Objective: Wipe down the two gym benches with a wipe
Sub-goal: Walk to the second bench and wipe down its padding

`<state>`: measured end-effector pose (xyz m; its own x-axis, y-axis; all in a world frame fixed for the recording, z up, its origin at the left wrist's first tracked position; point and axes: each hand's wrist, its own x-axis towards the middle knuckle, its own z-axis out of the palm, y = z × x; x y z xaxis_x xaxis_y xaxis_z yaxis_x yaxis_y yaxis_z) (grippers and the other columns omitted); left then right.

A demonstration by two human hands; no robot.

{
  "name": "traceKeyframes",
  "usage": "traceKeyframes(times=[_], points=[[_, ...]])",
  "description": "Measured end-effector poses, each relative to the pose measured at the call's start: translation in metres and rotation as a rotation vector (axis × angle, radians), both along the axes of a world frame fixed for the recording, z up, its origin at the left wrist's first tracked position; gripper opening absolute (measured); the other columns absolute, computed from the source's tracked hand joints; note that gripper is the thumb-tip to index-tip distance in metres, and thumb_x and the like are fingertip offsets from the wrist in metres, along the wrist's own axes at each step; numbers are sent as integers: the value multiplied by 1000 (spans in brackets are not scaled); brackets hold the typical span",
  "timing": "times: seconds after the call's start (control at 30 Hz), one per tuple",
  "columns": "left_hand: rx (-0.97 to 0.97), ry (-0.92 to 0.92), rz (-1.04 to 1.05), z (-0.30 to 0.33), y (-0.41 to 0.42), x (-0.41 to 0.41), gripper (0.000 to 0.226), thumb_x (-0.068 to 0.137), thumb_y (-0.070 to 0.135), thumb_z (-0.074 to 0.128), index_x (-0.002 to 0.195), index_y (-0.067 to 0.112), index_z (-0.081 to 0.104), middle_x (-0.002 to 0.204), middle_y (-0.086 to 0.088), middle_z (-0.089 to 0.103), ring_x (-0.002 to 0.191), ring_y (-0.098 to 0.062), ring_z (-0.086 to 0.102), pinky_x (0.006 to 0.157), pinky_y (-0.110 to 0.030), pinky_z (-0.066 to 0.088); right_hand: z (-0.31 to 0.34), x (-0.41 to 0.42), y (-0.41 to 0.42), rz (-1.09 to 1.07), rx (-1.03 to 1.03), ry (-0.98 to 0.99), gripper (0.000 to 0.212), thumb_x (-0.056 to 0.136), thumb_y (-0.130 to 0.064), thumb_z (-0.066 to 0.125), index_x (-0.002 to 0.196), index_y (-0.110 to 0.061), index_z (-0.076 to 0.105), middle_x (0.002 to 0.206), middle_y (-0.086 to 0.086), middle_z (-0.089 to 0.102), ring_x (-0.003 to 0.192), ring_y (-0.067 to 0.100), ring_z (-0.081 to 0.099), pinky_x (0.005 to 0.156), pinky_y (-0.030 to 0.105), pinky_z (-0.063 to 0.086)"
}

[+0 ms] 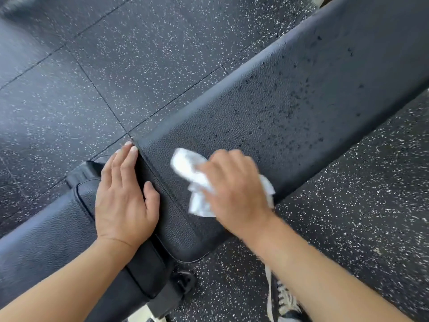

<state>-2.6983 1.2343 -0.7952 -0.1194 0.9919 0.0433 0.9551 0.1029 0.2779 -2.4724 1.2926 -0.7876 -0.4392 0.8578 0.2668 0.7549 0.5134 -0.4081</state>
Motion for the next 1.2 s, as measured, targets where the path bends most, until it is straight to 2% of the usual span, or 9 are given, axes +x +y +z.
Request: traceKeyframes(times=[0.17,0.33,0.43,0.63,0.73,0.87,1.03,1.13,1.2], points=[[-10,3,-1,1,1,0,68,93,27,41,153,-6,37,160,-24,39,150,-43,34,127,-54,25,4,103,24,-211,-65,-34,43,107,-44,48,100,-6,68,93,9,57,81,29,47,71,46,40],[-15,-3,0,3,2,0,68,94,27,41,153,-7,37,161,-24,38,151,-42,32,128,-52,24,6,-4,15,-40,-51,-92,33,94,-44,63,97,-11,67,92,7,58,81,30,48,67,44,39],[-1,10,-20,0,2,-1,67,95,27,39,152,-8,36,161,-25,38,151,-41,31,129,-50,22,7,-81,49,25,-53,-78,31,88,-43,70,102,-16,64,99,6,60,90,30,52,73,43,37],[-25,13,-10,1,2,-1,67,96,27,39,153,-8,36,162,-25,36,150,-45,33,128,-52,24,1,-148,143,29,-114,-194,19,99,-31,57,117,-30,60,118,-7,61,110,19,53,84,33,38],[-31,29,-7,1,3,-2,69,95,28,39,154,-7,36,162,-25,37,150,-45,35,128,-51,24,11,-113,136,160,-73,-152,18,97,-30,59,114,-25,63,112,-3,61,105,22,53,82,35,41],[-39,13,9,5,4,-1,70,93,29,41,154,-6,37,161,-23,38,146,-45,38,127,-51,26,19,-18,83,231,-109,-46,19,91,-24,60,100,-9,68,93,9,60,82,31,52,68,46,45],[-62,24,15,6,5,0,71,92,29,42,153,-7,37,163,-23,36,144,-47,40,127,-52,28,19,75,40,401,-101,-119,11,83,-3,67,88,-11,72,78,4,54,67,24,41,56,43,40],[-78,23,24,7,5,0,71,93,30,42,154,-6,36,164,-23,35,145,-47,40,127,-52,27,20,68,69,529,-34,-120,14,95,-10,59,88,-9,72,78,6,55,66,26,42,56,41,39],[-80,26,26,9,6,1,71,93,30,43,154,-6,36,163,-23,36,144,-47,40,128,-49,26,21,43,105,454,-6,-91,28,101,-24,52,93,-4,70,82,12,58,70,30,50,60,41,44]])
